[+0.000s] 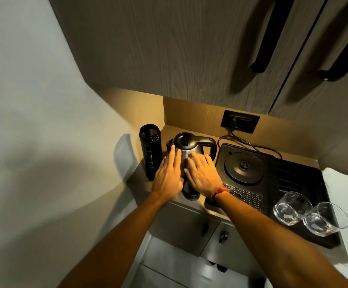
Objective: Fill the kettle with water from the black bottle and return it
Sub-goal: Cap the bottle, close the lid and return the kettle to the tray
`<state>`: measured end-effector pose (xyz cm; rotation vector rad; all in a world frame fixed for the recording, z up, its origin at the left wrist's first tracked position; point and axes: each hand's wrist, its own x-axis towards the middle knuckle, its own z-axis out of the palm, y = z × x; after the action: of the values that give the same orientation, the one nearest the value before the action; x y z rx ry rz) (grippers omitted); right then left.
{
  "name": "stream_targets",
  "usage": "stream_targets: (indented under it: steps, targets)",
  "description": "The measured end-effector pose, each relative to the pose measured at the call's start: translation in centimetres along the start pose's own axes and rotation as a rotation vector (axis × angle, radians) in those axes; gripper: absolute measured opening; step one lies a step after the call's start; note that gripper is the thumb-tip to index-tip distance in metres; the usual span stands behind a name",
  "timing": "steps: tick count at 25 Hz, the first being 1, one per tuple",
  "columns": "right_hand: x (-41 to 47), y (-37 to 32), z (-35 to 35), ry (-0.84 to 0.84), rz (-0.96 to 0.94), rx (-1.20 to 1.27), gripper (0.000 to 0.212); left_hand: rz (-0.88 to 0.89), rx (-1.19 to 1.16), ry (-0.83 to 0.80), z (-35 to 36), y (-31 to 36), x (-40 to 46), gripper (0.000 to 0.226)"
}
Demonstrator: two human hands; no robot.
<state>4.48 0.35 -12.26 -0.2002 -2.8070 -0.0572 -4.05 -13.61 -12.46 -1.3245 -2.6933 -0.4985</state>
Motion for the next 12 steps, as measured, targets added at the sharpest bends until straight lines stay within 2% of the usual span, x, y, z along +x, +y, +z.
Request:
stream_targets:
  steps: [1,4,6,8,10,12]
  targets:
    - [-1.6,-0.8,1.0,-0.042,-0.012,-0.003,0.049,0.009,0.026,-0.024,0.8,-0.7,-1.4,0.101]
    - [-4.0,-2.7,3.0,-0.318,0.053,0.031,0.062,-0.021,0.122,-0.131,2.4,-2.9,-4.2,0.091]
    - [-4.1,-3.1,3.3,-0.404,0.065,0.061,0.063,-0.039,0.156,-0.131,2.2,-3.9,-4.9,0.087]
    - [-3.6,-3.4,2.3,-0.357,0.022,0.099,0.056,-0.077,0.139,-0.033,1.3,-4.7,-5.8,0.077]
    - [-2.0,-3.3,0.5,-0.228,-0.060,0.153,0.059,-0.156,0.122,0.116,0.4,-5.2,-5.8,0.069]
    - [1.6,-3.8,-2.4,-0.052,-0.076,0.320,0.065,-0.299,0.040,0.260,-0.9,-5.8,-5.1,0.072]
